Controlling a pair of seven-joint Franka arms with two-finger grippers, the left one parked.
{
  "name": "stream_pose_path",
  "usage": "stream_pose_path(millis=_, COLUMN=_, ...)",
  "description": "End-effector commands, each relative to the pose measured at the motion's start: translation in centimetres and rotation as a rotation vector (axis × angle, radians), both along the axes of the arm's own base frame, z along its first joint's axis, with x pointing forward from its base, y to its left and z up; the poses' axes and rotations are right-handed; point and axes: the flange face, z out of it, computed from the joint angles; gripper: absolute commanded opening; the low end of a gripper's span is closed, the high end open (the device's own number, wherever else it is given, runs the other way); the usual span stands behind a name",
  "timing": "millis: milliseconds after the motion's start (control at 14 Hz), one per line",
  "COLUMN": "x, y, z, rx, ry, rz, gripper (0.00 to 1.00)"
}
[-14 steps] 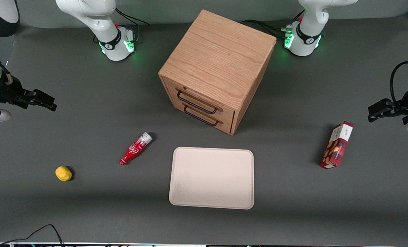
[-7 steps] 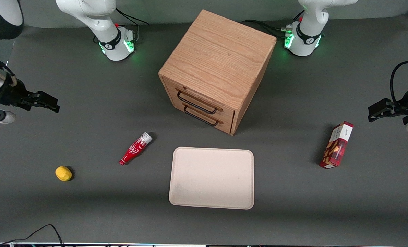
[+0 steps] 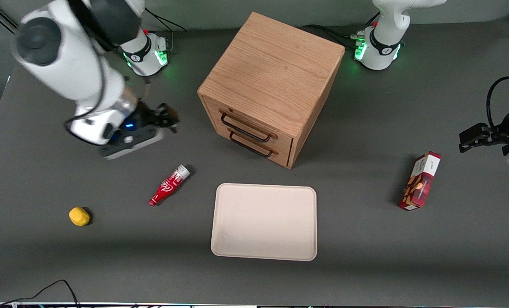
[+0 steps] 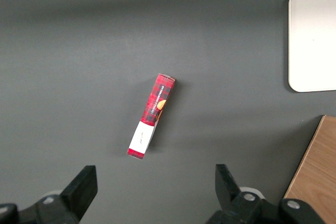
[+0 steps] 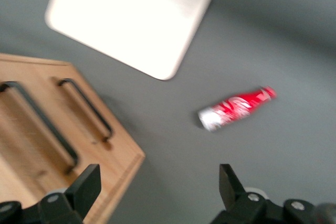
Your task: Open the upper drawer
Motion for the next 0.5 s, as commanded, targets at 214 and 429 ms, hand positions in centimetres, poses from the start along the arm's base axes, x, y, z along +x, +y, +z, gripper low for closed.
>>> stream_pose_path(millis=214, x=-0.7, y=9.4, z=-6.4, rx=0.132, ry=0.044, rz=0.318, gripper=1.0)
stream_pose_path(millis=429, x=-0.7, y=10.3, z=-9.9, rx=0.146, ry=0.082, rz=0.458, gripper=1.0)
